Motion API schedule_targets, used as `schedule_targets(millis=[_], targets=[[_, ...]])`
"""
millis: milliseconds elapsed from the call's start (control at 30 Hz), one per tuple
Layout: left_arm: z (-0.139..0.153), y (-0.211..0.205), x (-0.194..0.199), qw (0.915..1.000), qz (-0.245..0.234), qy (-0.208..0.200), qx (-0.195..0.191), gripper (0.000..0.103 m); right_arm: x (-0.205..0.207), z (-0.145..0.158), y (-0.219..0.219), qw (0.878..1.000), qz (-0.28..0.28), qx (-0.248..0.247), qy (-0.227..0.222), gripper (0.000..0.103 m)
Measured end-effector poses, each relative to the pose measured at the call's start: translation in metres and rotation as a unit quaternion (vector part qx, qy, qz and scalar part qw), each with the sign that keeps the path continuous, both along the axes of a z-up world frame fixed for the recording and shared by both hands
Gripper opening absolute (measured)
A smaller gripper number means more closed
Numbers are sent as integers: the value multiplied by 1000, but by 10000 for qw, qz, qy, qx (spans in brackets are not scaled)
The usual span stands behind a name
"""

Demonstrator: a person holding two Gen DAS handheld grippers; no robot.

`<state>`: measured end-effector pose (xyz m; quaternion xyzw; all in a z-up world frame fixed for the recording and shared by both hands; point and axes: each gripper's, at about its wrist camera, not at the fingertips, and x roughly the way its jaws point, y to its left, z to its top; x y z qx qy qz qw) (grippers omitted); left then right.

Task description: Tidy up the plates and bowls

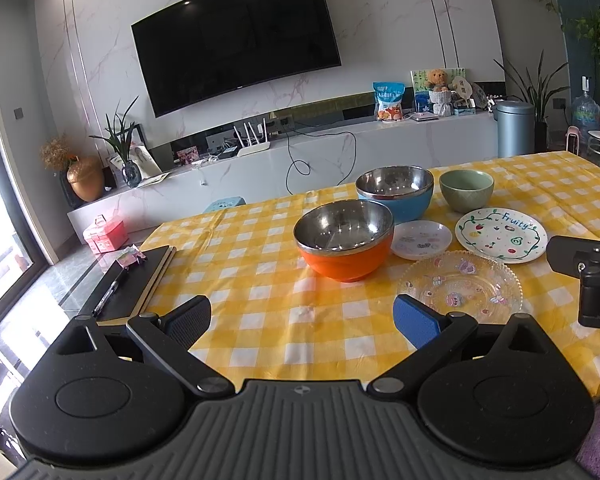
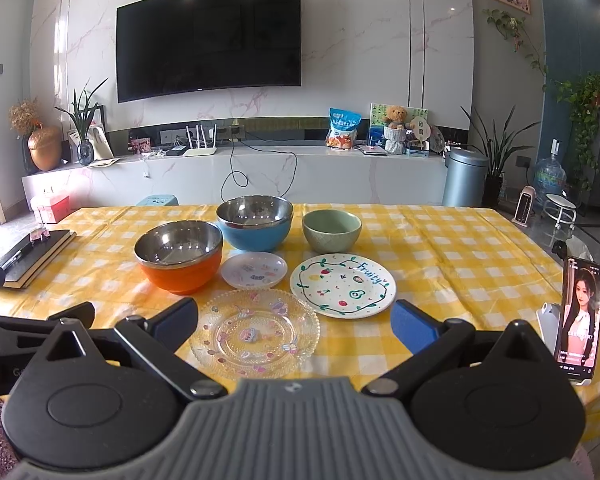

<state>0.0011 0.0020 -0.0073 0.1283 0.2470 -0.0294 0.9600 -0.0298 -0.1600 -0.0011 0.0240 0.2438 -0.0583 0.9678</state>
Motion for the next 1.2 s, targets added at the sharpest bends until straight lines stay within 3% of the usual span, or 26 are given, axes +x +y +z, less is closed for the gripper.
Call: schedule_targets(millis=[1200], targets=[[-10, -1, -4, 10000, 8, 57, 24, 103, 3, -3, 3, 10000, 14, 7, 37, 100]])
